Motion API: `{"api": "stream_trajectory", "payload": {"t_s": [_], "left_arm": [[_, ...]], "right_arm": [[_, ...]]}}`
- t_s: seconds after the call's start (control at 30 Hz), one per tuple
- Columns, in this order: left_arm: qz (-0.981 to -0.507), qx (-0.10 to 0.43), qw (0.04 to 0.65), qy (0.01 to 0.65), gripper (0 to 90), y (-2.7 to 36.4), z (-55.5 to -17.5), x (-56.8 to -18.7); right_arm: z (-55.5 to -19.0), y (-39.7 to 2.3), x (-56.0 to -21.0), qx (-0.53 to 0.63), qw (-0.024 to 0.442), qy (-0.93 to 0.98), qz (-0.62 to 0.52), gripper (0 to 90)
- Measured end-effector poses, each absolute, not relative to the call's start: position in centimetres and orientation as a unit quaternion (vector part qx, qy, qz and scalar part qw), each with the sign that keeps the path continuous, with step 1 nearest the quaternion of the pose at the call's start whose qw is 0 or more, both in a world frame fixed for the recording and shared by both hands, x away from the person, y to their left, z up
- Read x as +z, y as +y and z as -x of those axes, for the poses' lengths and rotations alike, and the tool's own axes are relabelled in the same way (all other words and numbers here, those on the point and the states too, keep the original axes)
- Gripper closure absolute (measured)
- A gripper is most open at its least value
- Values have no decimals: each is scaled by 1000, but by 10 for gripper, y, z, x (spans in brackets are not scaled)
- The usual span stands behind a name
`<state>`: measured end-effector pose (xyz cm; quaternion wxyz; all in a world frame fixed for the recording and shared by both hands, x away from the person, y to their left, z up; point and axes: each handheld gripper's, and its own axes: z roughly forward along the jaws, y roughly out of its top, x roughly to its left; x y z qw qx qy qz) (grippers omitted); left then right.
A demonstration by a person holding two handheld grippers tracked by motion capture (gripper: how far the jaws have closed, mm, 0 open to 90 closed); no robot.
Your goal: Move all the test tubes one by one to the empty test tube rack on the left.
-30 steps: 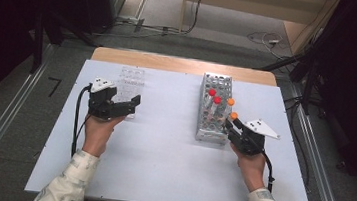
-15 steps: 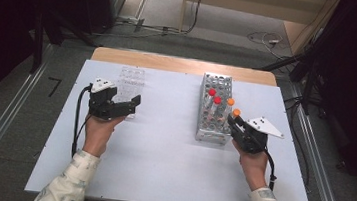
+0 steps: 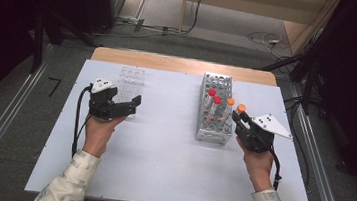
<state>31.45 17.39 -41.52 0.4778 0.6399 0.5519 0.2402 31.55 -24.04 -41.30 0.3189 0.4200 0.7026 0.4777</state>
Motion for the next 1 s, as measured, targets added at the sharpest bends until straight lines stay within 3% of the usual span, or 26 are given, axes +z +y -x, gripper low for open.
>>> {"api": "stream_trajectory", "payload": {"t_s": [0.27, 0.7, 1.0], "left_arm": [[-641, 241, 481, 547, 110, 169, -313, -413], [-651, 237, 494, 525, 110, 156, -304, -407], [-674, 222, 504, 492, 111, 134, -295, -402]], "right_arm": [[-304, -226, -406, 496, 301, 710, -399, 709], [-282, -151, -412, 521, 229, 757, -322, 709], [-290, -107, -434, 503, 198, 784, -305, 710]]}}
